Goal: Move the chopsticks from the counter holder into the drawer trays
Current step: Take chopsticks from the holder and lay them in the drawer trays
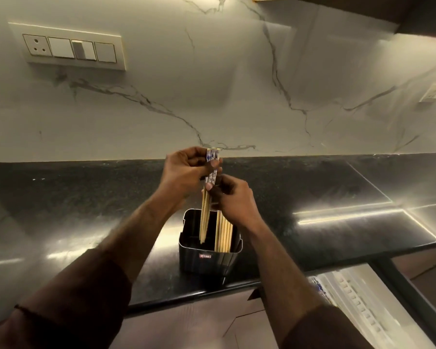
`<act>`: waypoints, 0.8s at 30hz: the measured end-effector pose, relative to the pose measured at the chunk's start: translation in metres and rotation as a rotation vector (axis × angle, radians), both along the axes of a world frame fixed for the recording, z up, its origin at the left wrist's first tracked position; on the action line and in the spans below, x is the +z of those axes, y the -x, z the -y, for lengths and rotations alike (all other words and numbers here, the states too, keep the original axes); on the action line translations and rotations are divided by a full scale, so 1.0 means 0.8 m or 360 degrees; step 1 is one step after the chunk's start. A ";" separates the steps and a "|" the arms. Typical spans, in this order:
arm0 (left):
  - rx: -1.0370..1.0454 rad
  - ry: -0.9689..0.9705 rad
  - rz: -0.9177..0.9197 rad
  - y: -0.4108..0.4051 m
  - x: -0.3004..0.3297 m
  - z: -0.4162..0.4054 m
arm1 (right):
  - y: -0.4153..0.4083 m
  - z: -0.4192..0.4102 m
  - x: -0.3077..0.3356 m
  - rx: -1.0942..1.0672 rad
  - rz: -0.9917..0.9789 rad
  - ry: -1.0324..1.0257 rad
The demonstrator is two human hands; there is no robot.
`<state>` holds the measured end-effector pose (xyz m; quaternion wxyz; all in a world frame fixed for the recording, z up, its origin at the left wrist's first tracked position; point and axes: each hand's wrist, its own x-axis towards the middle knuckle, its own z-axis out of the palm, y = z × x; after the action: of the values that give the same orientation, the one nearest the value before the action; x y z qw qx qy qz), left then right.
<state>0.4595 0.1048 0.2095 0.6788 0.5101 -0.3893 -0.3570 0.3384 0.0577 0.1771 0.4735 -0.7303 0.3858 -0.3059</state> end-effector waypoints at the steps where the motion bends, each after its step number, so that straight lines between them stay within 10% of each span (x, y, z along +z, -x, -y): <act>1: -0.0022 0.0034 0.0009 0.003 0.011 -0.005 | 0.003 -0.003 0.007 0.0007 0.0065 0.0008; 24: -0.0312 0.0342 0.0172 0.292 0.097 -0.054 | 0.331 -0.090 0.038 0.0097 0.0136 -0.0161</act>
<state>0.2262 0.1484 0.2869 0.6695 0.4123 -0.5092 -0.3500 0.0735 0.1297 0.2073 0.5349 -0.7032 0.3578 -0.3024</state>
